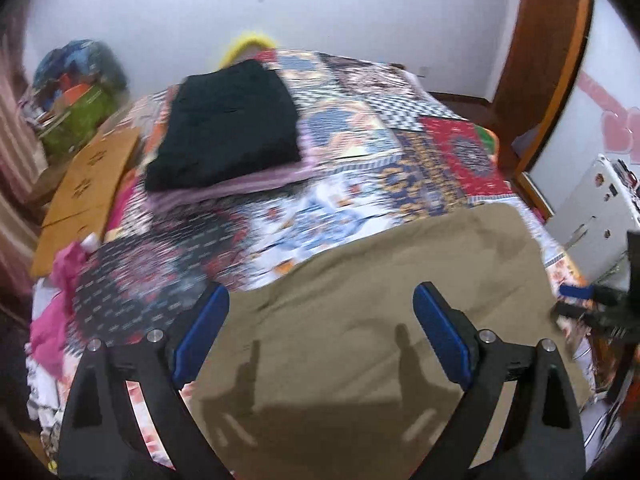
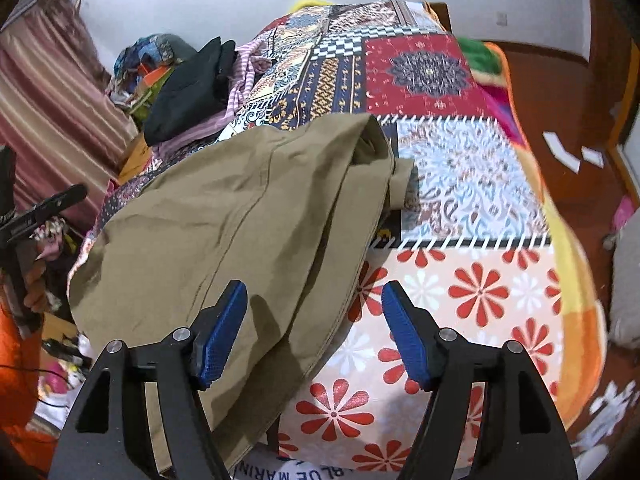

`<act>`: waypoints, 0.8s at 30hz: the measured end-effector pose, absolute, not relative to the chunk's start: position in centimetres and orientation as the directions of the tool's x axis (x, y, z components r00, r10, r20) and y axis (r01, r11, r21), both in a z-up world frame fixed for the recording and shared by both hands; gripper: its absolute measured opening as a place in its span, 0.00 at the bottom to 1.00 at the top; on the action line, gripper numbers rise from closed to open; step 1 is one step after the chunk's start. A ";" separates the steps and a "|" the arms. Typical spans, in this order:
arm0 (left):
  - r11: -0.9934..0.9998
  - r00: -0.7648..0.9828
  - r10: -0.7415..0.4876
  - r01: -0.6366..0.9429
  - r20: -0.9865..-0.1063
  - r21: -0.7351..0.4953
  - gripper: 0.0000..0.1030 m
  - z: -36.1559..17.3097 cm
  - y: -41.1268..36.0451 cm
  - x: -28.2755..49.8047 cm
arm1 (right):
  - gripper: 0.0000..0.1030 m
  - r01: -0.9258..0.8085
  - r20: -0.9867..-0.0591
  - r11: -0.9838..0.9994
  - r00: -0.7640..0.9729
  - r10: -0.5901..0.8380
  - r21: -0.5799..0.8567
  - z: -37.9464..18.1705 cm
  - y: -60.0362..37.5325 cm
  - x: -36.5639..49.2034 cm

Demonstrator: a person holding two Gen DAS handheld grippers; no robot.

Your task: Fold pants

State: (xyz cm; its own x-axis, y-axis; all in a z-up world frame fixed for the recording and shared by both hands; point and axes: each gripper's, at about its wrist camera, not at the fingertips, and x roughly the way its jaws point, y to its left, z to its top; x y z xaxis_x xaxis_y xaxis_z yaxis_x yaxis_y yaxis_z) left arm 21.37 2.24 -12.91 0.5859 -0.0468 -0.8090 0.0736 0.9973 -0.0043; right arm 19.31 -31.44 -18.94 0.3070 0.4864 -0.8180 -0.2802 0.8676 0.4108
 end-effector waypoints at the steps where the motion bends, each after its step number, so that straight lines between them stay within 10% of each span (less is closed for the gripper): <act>1: 0.996 0.582 -0.057 0.090 -0.811 -0.005 0.92 -13.1 1.0 22.0 | 0.65 -0.274 -0.818 0.870 0.311 0.485 0.411 -19.2 -31.5 19.3; 24: 0.924 0.370 -0.102 0.380 -0.923 0.050 0.72 -22.1 -11.8 25.4 | 0.69 -0.314 -0.738 0.781 0.272 0.618 0.539 -21.8 -30.7 20.9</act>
